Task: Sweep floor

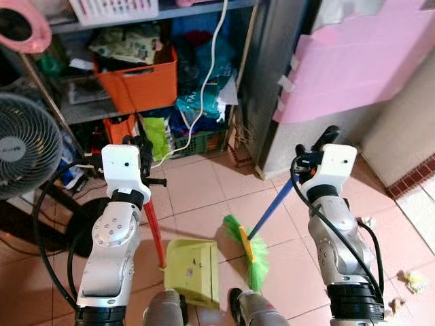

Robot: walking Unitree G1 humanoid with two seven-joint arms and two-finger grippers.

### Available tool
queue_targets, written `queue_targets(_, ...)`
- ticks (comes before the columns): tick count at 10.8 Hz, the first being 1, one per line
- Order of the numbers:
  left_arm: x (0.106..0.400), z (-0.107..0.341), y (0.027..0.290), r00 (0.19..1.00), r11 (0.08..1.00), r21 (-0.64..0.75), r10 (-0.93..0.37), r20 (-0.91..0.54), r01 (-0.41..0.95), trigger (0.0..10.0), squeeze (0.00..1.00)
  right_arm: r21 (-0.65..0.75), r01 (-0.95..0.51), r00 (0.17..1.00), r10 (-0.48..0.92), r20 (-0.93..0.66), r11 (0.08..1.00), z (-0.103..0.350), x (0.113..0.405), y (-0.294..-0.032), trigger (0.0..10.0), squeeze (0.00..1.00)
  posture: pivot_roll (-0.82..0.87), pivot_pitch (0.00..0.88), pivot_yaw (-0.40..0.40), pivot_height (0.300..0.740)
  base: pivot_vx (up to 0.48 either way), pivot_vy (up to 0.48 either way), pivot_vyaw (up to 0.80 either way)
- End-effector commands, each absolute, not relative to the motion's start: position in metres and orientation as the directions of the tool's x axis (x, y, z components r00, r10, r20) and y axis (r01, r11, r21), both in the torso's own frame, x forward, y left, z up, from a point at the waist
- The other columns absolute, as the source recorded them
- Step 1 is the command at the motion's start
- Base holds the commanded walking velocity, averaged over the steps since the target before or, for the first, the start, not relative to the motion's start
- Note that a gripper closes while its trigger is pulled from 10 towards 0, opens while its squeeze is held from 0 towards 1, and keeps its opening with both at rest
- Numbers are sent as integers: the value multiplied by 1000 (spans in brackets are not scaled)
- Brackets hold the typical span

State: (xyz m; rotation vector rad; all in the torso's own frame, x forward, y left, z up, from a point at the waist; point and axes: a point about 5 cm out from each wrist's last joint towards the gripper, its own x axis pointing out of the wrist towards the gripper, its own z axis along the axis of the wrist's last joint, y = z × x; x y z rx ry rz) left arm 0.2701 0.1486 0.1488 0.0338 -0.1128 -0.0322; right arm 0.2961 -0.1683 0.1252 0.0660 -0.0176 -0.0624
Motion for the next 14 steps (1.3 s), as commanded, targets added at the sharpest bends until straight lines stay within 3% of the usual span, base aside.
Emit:
queue_targets(1,270,159,149,988,999,35,-40,151,35,10000,0,53,80,997,-80,-8,995,121,295,-170,10000,0,61,124,7,740,0,0,0)
queue_targets(7,272,161,147,987,999,27,-45,153,41,10000,0,66,87,996,-85,-26,994,119,296,-171,10000,0,55,132,4,740,0,0,-800)
queue_targets(14,272,160,147,989,999,16,-39,144,37,10000,0,61,92,996,-90,-28,994,119,296,-172,10000,0,56,130,3,740,0,341,-800)
